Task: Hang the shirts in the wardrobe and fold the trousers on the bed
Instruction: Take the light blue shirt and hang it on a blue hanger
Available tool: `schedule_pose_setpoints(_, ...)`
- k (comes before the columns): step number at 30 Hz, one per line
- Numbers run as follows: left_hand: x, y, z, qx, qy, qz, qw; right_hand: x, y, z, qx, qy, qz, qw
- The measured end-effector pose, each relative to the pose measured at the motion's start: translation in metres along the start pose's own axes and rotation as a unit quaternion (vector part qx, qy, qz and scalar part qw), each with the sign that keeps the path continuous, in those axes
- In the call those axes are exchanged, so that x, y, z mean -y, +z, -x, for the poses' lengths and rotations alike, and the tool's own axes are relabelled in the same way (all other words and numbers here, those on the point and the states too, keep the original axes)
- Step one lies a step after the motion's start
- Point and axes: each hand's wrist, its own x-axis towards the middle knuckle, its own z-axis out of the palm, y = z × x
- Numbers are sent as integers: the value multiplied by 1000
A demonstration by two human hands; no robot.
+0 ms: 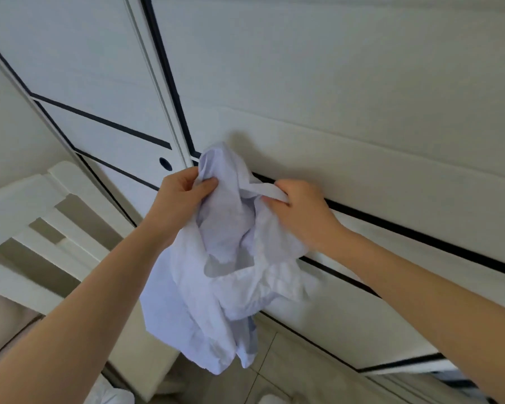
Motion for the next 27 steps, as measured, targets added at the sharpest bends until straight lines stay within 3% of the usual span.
schedule_pose_setpoints(9,15,72,1,175,47,-36,983,-15,-47,48,-45,47,81,995)
schedule_pose_setpoints(16,11,127,13,262,77,-63,960,-45,-74,111,-71,114,222,966)
schedule_pose_setpoints(22,-11,175,37,366,117,-72,920,-70,-104,170,-98,203,252,941)
schedule_pose_setpoints(27,-24,223,67,436,158,-76,883,-88,-126,220,-57,277,247,927)
